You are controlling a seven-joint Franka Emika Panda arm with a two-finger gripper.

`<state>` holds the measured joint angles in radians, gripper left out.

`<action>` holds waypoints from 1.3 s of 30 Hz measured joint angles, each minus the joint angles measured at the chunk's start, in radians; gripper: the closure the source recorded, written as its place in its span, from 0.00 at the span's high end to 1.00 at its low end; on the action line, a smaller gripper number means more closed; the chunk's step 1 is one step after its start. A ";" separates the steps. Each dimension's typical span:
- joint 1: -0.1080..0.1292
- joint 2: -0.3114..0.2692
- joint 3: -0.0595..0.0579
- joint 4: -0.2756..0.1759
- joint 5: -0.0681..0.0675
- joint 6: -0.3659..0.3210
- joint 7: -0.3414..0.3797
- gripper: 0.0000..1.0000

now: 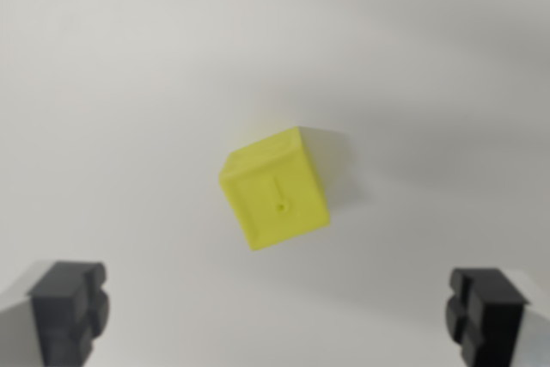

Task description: Pick yellow cube

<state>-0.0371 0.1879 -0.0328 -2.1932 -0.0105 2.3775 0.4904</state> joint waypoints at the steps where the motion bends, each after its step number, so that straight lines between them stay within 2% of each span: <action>1: 0.000 0.003 0.000 -0.004 0.000 0.007 -0.008 1.00; 18: -0.008 0.057 0.000 -0.061 0.008 0.120 -0.150 1.00; 39: -0.016 0.144 0.001 -0.111 0.022 0.258 -0.329 1.00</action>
<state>-0.0531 0.3323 -0.0318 -2.3041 0.0119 2.6351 0.1610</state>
